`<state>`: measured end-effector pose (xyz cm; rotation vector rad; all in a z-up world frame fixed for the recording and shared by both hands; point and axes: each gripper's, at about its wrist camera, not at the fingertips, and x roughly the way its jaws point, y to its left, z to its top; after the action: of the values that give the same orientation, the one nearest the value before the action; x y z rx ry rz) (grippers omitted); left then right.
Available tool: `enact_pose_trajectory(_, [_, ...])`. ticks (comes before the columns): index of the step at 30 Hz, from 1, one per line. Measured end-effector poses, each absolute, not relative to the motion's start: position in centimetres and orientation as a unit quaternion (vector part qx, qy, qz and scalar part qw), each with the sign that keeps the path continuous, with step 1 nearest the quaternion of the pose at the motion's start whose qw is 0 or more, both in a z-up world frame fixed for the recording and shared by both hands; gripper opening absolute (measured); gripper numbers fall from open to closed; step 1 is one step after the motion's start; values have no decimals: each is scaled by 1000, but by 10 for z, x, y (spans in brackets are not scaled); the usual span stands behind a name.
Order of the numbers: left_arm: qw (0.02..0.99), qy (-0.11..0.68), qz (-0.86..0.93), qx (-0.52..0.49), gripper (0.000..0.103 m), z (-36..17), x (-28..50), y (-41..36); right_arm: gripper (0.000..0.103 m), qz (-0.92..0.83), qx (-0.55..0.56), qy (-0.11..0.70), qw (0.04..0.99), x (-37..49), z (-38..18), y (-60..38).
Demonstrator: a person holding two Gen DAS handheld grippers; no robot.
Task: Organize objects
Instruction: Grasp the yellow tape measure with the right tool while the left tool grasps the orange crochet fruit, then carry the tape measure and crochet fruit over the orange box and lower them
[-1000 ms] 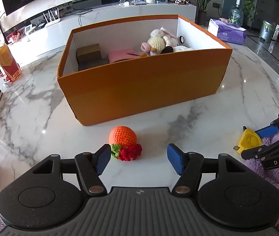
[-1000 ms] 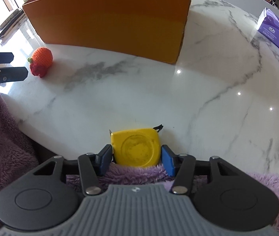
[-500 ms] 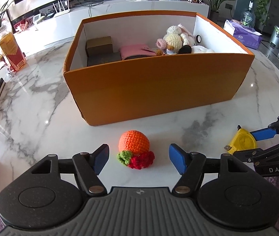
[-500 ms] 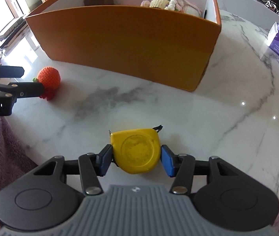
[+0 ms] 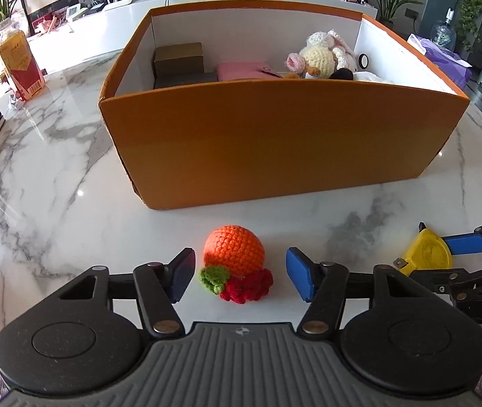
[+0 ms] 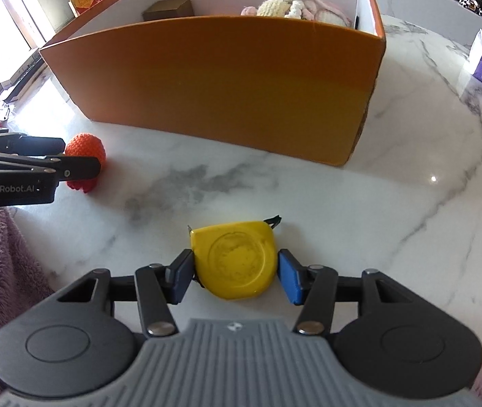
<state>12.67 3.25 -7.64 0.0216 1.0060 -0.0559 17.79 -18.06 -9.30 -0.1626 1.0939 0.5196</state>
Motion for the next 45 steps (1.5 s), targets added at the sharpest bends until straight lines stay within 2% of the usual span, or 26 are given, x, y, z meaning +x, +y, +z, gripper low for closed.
enact_pose_trajectory(1, [874, 486, -24, 6, 59, -78, 128, 34, 56, 244, -75, 513, 819, 178, -93, -181])
enact_pose_trajectory(3, [872, 489, -19, -4, 56, -80, 131, 38, 56, 244, -74, 513, 819, 178, -94, -182])
enact_pose_trajectory(11, [872, 488, -26, -24, 48, -79, 133, 42, 56, 245, -74, 513, 820, 176, -93, -182])
enact_pose_trajectory(17, [885, 461, -52, -39, 47, -58, 121, 41, 55, 249, -64, 507, 823, 172, -83, -186])
enact_pose_trajectory(24, [894, 429, -111, -74, 47, -12, 113, 37, 55, 262, -50, 471, 841, 170, -43, -189])
enact_pose_trajectory(34, [907, 392, -145, -47, 47, 44, 163, 25, 55, 276, -40, 388, 879, 207, 33, -177])
enact_pose_trajectory(39, [901, 407, -146, -47, 47, 41, 204, 23, 55, 266, -40, 374, 887, 236, 42, -168])
enact_pose_trajectory(45, [876, 456, -150, -54, 47, 13, 244, 23, 55, 256, -43, 384, 886, 272, 33, -158])
